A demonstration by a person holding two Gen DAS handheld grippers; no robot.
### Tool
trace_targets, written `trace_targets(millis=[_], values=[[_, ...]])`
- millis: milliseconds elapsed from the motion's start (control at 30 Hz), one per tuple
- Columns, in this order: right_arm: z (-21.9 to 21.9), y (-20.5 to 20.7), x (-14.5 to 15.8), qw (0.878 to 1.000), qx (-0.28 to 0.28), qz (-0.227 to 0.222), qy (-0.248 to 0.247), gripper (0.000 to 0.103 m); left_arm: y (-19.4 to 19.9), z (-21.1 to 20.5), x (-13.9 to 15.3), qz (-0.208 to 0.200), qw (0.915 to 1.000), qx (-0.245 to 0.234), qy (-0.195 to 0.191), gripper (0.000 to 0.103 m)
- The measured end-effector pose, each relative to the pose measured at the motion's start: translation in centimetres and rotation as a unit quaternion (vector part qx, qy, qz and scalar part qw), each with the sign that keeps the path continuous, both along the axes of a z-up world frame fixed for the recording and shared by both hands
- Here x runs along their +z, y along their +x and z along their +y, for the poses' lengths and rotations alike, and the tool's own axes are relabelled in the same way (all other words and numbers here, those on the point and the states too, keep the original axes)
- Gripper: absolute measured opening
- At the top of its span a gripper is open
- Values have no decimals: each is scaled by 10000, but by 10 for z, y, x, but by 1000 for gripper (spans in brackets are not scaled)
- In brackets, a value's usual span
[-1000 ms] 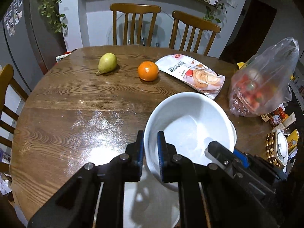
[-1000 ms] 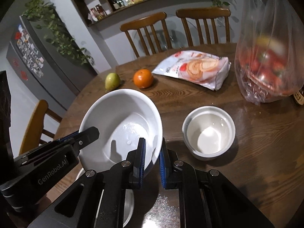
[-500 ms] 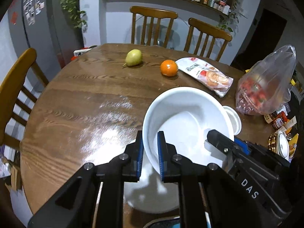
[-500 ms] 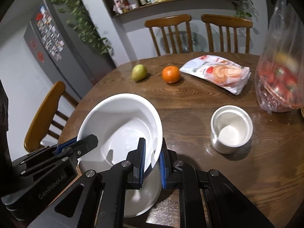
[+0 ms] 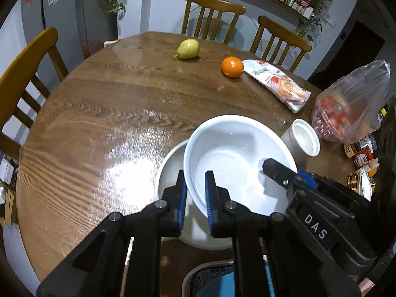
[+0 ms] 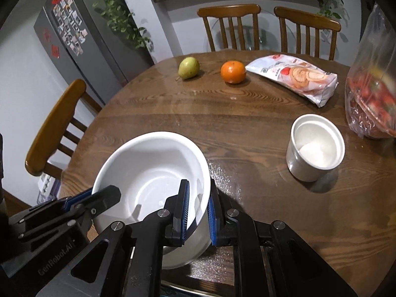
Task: Organize plates and bowls
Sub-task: 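Lower the white bowl onto the teal dish with both grippers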
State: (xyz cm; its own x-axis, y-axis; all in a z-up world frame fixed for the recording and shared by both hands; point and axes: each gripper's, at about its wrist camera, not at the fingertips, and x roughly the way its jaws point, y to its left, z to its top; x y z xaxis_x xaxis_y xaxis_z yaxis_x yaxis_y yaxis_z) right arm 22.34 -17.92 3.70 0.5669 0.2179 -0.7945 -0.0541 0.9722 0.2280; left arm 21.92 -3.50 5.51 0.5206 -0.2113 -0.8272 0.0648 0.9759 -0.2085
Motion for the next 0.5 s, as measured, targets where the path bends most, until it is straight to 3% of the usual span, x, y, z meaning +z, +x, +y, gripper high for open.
trace_targets(millis=[500], values=[[21, 13, -33, 9979, 191, 439, -438, 15, 3, 12, -28, 301, 9992, 249, 27, 11]])
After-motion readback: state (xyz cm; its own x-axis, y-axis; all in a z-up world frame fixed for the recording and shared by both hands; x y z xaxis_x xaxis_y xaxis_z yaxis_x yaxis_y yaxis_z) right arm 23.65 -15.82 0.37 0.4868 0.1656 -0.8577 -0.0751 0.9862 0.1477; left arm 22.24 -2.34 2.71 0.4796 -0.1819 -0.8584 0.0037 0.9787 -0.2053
